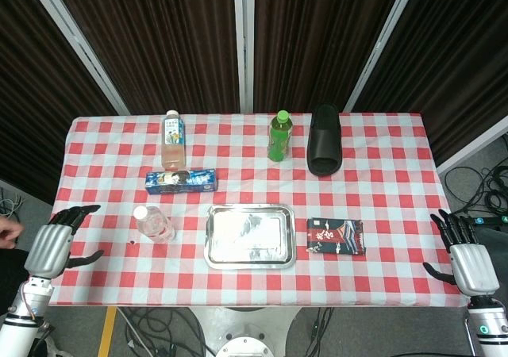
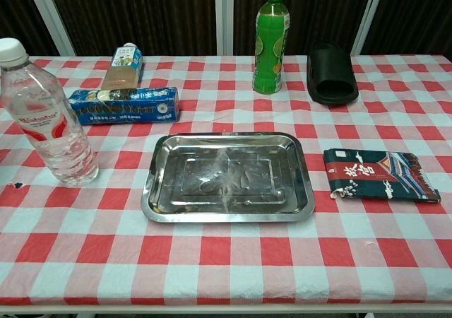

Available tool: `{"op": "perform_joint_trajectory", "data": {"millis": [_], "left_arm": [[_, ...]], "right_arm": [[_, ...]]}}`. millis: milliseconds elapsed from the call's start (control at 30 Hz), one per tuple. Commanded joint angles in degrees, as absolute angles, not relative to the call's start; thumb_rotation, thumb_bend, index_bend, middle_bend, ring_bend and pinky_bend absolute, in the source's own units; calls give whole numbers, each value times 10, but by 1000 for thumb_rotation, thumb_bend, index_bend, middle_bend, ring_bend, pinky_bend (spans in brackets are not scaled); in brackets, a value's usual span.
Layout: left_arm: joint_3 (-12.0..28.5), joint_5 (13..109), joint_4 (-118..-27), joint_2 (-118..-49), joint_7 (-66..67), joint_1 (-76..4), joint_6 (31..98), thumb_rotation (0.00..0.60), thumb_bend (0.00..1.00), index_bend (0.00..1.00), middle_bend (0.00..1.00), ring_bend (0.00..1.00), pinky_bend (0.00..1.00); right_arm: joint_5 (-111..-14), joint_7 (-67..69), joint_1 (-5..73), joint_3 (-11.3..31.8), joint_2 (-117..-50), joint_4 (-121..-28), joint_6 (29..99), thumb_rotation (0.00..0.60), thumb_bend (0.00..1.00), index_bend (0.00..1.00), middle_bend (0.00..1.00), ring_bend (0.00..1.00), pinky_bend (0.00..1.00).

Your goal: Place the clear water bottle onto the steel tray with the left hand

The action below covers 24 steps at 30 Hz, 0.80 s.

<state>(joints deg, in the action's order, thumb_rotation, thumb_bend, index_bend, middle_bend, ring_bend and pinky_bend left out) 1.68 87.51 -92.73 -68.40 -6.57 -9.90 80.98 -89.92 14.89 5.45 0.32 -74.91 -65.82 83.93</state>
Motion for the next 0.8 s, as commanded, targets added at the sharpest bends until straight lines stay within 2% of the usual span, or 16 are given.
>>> {"op": "perform_joint_trajectory", "data": {"millis": [33, 300, 567, 800], "left_arm": [[17, 875, -928, -684, -68, -100, 808, 600, 144, 248, 349, 240, 237], [15, 875, -933, -684, -75, -101, 806, 600, 144, 248, 349, 240, 237], [19, 849, -934, -707, -144, -101, 786, 600, 123, 248, 342, 233, 236], [35, 855, -913, -763, -247, -104, 801, 600, 10, 179, 183, 128, 200]], "right_arm": [[-899, 148, 54, 3, -749, -658, 839, 600, 95, 0, 0, 0, 0], [-901, 149, 54, 3, -748, -659, 841, 600, 94, 0, 0, 0, 0], [-898, 151, 53, 2, -749, -655, 840, 600, 95, 0, 0, 0, 0], [-896, 153, 53, 3, -750, -651, 837, 600, 95, 0, 0, 0, 0]]}}
